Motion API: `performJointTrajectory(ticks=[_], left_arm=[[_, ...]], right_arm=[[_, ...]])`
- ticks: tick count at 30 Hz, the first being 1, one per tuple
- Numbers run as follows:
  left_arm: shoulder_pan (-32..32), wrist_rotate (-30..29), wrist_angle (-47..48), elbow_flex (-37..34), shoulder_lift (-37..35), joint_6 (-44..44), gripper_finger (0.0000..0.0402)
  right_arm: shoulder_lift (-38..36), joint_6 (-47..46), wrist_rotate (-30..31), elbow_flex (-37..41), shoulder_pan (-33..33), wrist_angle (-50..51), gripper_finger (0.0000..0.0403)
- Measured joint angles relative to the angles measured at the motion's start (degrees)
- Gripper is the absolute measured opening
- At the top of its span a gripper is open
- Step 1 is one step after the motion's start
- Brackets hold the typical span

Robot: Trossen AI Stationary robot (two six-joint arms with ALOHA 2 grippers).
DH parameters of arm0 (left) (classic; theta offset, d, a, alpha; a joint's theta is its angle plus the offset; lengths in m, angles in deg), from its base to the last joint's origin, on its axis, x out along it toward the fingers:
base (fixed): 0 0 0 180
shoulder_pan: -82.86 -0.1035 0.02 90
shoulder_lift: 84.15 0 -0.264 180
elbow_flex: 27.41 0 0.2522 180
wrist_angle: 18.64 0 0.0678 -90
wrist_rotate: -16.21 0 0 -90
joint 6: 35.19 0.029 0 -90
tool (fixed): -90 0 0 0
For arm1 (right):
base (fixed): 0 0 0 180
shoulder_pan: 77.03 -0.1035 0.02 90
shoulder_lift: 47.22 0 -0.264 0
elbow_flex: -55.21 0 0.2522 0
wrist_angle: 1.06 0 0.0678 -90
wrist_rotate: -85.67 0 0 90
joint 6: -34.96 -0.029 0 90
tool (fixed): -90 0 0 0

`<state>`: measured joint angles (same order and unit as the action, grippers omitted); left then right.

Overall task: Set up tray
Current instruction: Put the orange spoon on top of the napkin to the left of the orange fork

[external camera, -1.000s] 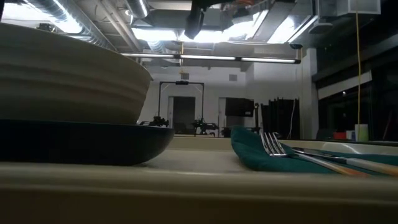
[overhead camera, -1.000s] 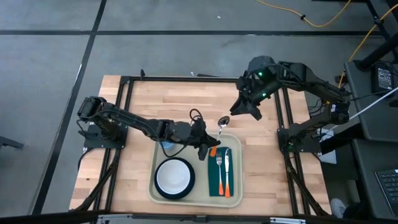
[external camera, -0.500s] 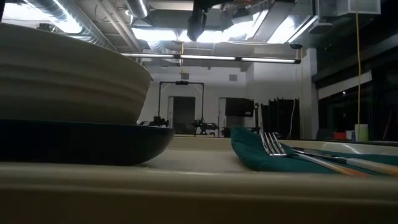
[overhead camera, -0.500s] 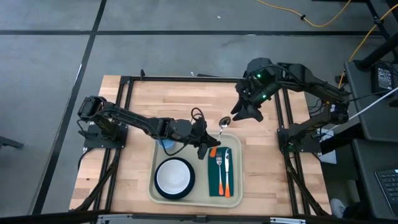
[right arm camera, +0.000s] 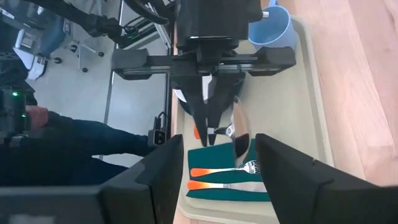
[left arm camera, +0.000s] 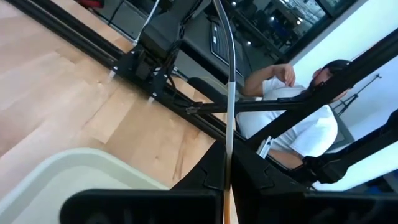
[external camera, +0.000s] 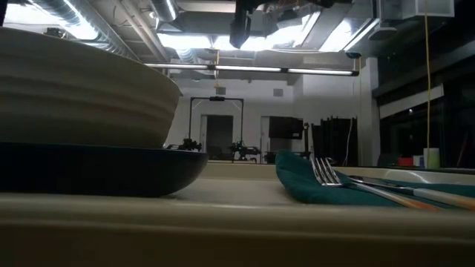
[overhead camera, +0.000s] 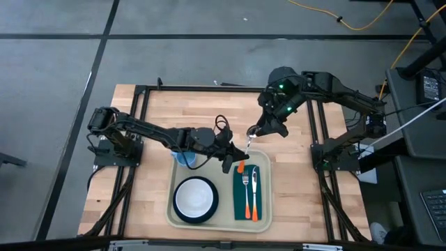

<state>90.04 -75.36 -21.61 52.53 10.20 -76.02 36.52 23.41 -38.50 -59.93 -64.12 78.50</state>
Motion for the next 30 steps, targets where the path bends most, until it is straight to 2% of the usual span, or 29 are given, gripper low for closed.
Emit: performJointTrajectory(ticks=[10, 13, 18, 24, 30], left_arm=[[-0.63, 2.93, 0.20, 0.00, 0.00, -4.61, 0.0002], [-0.85, 4.14, 0.20, 0.00, 0.00, -6.77, 0.0002], [-0.91, 4.52, 0.15, 0.00, 0.00, -7.29, 0.0002], [-0.64, 5.54, -0.38, 0.08, 0.00, -9.36, 0.0002], [-0.49, 5.03, -1.35, 0.00, 0.07, -10.06, 0.0003]], right_arm=[[2.19, 1.67, 0.02, 0.00, -0.09, 0.04, 0.0202], [2.18, 1.77, 0.05, 0.00, -0.09, 0.08, 0.0190], [2.19, 1.79, 0.37, 0.02, -0.06, 0.17, 0.0135], [2.20, 2.83, 3.01, 0.07, -0.06, 0.45, 0.0024], [2.21, 4.55, 5.87, 0.07, -0.93, 2.82, 0.0010]])
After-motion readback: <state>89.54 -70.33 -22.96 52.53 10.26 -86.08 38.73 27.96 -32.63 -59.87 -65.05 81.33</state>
